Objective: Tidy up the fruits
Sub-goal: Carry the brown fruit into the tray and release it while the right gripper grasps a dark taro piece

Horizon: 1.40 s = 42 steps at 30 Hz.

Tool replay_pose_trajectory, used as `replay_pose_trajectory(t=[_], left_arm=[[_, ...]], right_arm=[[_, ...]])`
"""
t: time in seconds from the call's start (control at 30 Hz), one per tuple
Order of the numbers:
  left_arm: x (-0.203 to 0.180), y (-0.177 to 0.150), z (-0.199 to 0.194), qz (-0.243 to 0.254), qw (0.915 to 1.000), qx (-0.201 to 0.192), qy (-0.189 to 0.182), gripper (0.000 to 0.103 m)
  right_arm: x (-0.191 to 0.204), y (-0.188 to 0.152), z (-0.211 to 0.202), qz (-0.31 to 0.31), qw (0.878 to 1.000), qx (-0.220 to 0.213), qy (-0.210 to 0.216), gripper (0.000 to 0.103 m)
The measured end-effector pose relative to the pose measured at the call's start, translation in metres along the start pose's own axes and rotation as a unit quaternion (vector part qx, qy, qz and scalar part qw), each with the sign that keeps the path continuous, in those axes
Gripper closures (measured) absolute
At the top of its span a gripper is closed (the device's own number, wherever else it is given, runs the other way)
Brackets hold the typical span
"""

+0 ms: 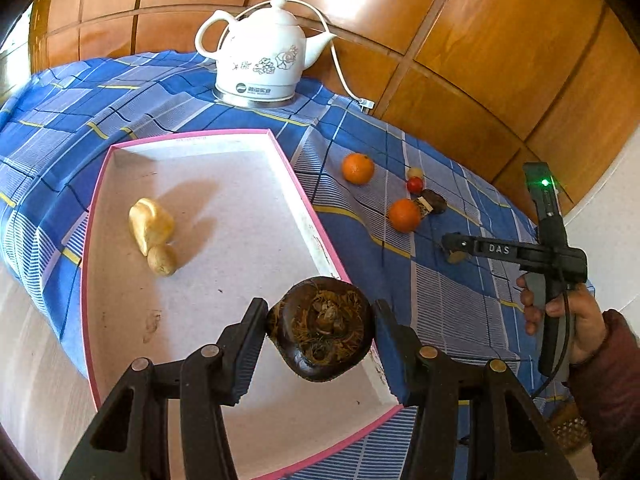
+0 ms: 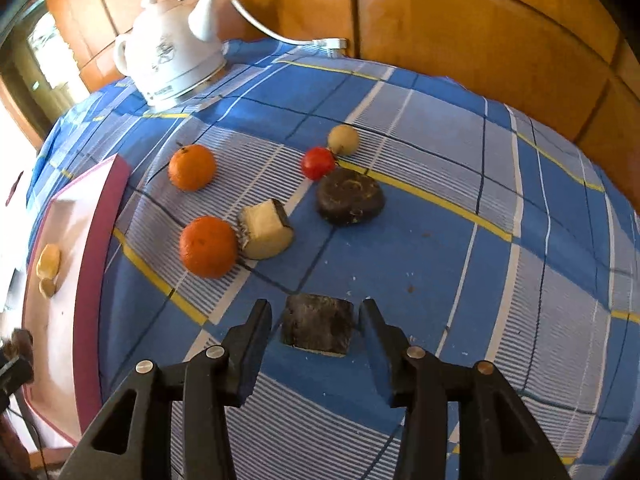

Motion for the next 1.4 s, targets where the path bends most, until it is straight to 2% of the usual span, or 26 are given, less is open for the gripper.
replay_pose_trajectory(t=[0.07,0.23,0.3,0.33,0.47,0.67,0.83,1.2,1.4], left_arm=[[-0.001,-0.001,0.001,0.001,1.0,0.001,-0.001,0.05],[-0.001,-0.002,0.002,0.001,1.0,0.004,0.001,0.05],[0.0,-0.002,0.002,0.0,1.0,0.004,0.003,0.05],[0.0,-0.002,0.002,-0.001,1.0,0.003,0.004,0.05],[0.006,-0.001,0.001,-0.008,0.9999,0.001,0.009,0.05],[0.023,0.001,0.0,-0.026,0.9993,-0.005,0.025,0.05],[0.043,0.009,-0.001,-0.053,0.9979,-0.009,0.036,0.05],[0.073,0.055,0.02,-0.072,0.9952,-0.023,0.061,0.05],[0.096,0.088,0.048,-0.068,0.9927,-0.026,0.097,0.05]], right_arm=[[-0.002,0.001,0.003,0.012,1.0,-0.001,0.001,0.044],[-0.006,-0.001,0.014,0.024,1.0,0.005,-0.014,0.044],[-0.008,-0.003,0.015,0.021,0.999,0.004,-0.03,0.051],[-0.008,-0.003,0.014,0.017,0.999,0.001,-0.033,0.067],[-0.01,-0.015,0.008,0.016,0.999,0.001,-0.035,0.067],[-0.007,-0.043,-0.01,0.025,1.0,-0.003,0.002,0.067],[-0.008,-0.053,-0.014,0.027,1.0,-0.007,0.006,0.067],[-0.008,-0.052,-0.013,0.023,1.0,-0.01,0.01,0.067],[-0.008,-0.053,-0.015,0.018,1.0,-0.01,0.009,0.067]])
Point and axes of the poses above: each gripper's, at about its wrist camera, not at the fingertips, and z roughly the way its jaws point, x to its left, y to its top, the point moved 7 cm from there along z, roughly the way its jaws point, and after that the axes turned 1 degree about -x, right-handed, at the moved point
